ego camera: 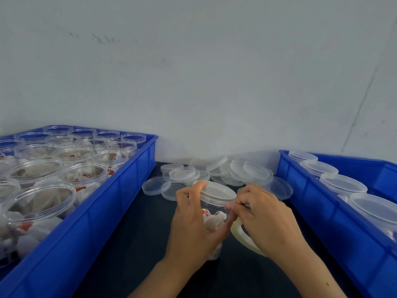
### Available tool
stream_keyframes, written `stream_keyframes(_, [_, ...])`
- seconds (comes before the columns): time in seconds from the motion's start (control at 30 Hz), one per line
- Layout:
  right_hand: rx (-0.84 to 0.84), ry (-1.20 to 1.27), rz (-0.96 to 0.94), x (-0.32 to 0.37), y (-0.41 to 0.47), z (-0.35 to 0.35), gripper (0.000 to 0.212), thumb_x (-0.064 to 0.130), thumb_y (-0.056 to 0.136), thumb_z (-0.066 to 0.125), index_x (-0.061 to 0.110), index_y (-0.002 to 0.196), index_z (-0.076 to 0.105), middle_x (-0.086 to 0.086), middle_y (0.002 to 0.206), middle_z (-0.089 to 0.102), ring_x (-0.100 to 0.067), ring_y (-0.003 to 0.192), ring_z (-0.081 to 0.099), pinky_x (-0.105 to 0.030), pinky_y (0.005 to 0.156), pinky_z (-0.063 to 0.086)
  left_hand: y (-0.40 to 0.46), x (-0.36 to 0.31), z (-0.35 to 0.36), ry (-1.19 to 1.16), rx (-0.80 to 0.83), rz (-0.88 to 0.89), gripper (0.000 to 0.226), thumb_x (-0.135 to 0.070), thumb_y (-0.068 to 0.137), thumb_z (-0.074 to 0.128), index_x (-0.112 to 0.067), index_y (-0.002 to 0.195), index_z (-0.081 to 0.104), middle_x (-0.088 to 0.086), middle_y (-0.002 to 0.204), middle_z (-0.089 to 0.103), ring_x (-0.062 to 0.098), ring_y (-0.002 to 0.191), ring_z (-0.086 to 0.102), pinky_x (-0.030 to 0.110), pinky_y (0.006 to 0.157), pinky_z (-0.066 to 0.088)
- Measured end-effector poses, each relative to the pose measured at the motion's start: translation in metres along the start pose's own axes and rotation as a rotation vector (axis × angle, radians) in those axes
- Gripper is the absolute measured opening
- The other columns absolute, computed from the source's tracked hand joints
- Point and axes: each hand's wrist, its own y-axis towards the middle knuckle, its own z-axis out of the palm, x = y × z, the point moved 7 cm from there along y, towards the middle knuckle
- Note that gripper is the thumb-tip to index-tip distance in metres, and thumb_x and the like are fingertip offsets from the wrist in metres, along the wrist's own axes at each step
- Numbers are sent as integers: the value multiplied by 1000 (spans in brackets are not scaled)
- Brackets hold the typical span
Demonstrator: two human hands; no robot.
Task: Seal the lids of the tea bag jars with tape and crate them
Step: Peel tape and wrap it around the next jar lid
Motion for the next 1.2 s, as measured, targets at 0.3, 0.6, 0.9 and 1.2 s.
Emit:
stream_keyframes(0.3, [113,-95,-95,14,-6,4,26,32,100,44,32,76,56,17,105,46,-7,87,56,-28,79,50,3,21,1,-293,40,-85,65,-88,62,55,-57,113,29,-18,109,58,-4,100,60,17,82,52])
stream_keyframes(0.6, [191,86,-39,0,-14,17,22,31,101,33,41,104,52,12,92,57,-6,77,58,-29,79,50,9,23,-24,-133,-126,-124,74,-96,47,53,-53,106,38,-24,96,62,-9,86,61,10,67,48])
stream_keyframes(0.9, [545,455,205,-11,-18,52,51,53,100,32,15,91,66,7,54,54,-3,52,46,-25,65,39,18,35,-47,-65,-116,-209,92,-85,39,65,-44,120,50,-28,106,62,-19,94,55,32,88,54])
stream_keyframes(1.2, [27,-22,10,3,-15,11,31,45,103,27,26,81,40,9,67,46,-7,63,44,-23,61,31,23,40,-47,-77,-73,-286,87,-95,34,56,-44,105,57,-29,88,64,-11,86,60,21,76,51])
